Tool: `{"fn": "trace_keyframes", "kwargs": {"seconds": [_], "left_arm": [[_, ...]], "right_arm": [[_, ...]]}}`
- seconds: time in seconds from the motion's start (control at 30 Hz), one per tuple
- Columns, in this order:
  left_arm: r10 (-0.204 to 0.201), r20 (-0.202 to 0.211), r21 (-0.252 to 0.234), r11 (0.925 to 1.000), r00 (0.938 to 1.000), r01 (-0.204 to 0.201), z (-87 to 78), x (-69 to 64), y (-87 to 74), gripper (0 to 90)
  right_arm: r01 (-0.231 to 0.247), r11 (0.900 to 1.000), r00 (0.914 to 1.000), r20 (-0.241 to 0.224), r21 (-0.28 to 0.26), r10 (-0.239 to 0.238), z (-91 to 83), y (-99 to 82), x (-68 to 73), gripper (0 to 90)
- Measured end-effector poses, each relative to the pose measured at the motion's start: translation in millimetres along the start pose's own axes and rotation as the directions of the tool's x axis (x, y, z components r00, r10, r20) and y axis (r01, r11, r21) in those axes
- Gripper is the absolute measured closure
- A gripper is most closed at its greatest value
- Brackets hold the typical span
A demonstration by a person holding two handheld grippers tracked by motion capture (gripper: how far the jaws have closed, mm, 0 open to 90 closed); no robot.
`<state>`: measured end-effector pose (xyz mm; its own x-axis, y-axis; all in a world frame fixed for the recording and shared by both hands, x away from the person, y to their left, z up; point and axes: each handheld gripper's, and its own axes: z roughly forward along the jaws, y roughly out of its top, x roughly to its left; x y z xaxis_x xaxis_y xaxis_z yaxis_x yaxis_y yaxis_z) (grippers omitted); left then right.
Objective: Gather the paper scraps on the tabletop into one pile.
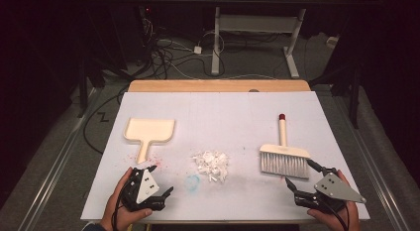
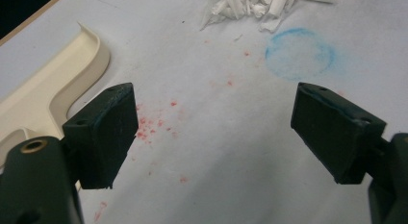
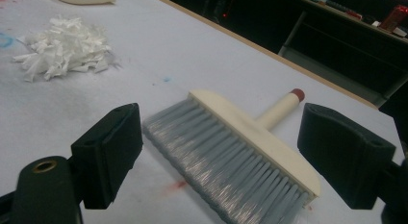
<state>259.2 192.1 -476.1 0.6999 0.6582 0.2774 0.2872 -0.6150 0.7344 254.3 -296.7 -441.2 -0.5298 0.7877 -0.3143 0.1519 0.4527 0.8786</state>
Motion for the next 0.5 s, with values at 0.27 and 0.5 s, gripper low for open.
{"fn": "trace_keyframes", "kwargs": {"seconds": [0.27,0.5], "left_arm": [[0.002,0.005,0.003,1.0,1.0,-0.002,0.5,0.7,-0.5,15.9],[-0.007,-0.002,0.004,1.0,1.0,0.007,2.1,1.8,0.9,15.9]], "right_arm": [[-0.001,1.0,1.0,0.004,0.005,0.001,1.3,0.3,0.1,16.8],[-0.01,0.9999,0.9998,0.018,-0.003,0.011,1.2,0.1,-3.3,16.8]]}}
